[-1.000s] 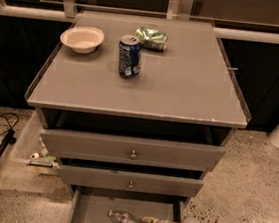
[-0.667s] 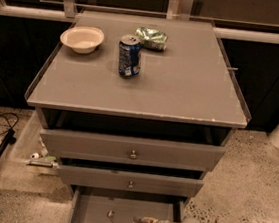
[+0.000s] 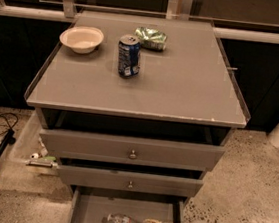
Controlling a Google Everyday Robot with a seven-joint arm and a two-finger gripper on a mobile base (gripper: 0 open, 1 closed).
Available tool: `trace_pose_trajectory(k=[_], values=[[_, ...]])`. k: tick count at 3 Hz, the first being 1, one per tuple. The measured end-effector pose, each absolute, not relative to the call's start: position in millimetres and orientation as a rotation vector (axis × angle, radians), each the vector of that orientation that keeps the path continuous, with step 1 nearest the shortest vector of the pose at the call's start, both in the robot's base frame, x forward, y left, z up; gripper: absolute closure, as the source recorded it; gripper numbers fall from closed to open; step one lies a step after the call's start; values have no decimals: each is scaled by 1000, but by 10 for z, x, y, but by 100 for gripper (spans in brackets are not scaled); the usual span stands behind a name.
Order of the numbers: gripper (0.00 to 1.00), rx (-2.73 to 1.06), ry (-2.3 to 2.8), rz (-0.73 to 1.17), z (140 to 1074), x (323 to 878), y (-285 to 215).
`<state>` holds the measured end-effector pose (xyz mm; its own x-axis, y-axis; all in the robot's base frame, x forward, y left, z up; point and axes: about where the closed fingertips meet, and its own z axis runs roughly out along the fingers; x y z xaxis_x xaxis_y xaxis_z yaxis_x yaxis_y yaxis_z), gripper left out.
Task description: Pick water bottle from bottom drawer and place on counter
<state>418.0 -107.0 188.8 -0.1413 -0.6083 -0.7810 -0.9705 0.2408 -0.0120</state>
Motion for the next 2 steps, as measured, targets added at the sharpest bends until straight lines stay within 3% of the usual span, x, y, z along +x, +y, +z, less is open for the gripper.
trace_pose_trajectory(k=[2], values=[[100,-1487,1728,548,2844,3918,-1322]])
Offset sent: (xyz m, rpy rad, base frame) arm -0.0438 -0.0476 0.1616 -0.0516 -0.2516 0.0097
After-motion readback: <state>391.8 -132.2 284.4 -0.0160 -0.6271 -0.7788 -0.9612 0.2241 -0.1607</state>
